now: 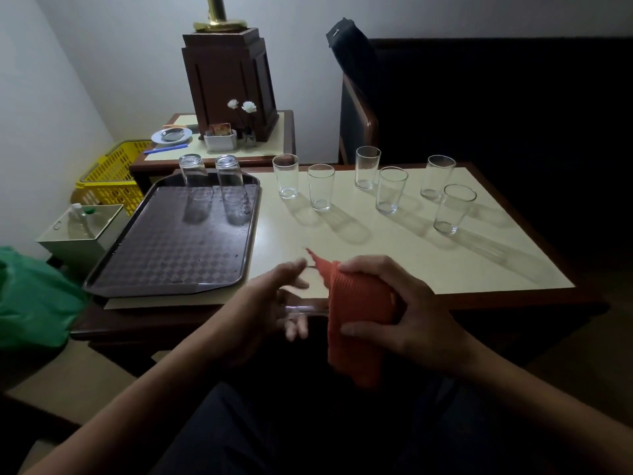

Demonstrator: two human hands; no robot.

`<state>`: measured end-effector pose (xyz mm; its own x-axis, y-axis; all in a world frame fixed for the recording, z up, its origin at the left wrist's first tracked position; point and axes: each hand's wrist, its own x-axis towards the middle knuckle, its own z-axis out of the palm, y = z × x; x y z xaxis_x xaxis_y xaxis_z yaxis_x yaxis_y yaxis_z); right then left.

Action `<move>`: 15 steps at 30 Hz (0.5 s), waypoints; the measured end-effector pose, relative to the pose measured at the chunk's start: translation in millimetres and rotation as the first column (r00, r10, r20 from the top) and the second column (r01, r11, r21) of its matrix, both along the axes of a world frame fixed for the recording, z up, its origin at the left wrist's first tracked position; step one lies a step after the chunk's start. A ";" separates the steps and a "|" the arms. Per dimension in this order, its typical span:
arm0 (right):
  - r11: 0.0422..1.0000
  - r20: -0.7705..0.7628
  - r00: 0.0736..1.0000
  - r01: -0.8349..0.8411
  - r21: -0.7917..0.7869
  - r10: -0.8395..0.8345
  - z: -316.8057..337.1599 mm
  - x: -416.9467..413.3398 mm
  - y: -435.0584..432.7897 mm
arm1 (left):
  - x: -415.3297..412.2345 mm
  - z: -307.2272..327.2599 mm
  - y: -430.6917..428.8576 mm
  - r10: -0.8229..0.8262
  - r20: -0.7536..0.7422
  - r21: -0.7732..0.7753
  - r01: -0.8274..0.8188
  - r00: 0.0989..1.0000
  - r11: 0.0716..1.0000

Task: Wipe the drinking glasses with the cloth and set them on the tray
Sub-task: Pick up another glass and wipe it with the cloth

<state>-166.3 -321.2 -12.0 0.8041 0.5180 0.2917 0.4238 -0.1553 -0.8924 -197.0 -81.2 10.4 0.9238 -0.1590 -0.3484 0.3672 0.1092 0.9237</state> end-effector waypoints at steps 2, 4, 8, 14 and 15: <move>0.998 0.190 0.982 0.010 -0.068 0.003 -2.0 -0.6 -4.5 | 2.6 -0.9 -1.8 0.007 -0.106 -0.067 -0.014 0.994 0.998; 0.999 0.104 0.994 0.039 -0.024 -0.036 -0.9 2.1 -5.7 | 3.5 -3.0 0.4 0.002 -0.035 -0.080 -0.005 0.999 0.997; 0.972 -0.405 0.912 0.032 0.233 0.067 -1.4 4.8 -0.8 | 0.2 -1.3 11.5 -0.093 0.282 0.167 0.046 0.955 0.985; 0.992 0.203 0.978 -0.016 -0.128 0.042 -6.1 0.0 -5.1 | 0.7 -4.8 -3.1 -0.134 -0.116 -0.011 0.134 0.984 0.991; 0.999 0.071 0.997 -0.020 -0.046 0.023 -4.4 1.7 -4.6 | 0.5 -5.5 -2.4 -0.143 -0.105 -0.043 0.139 0.984 0.989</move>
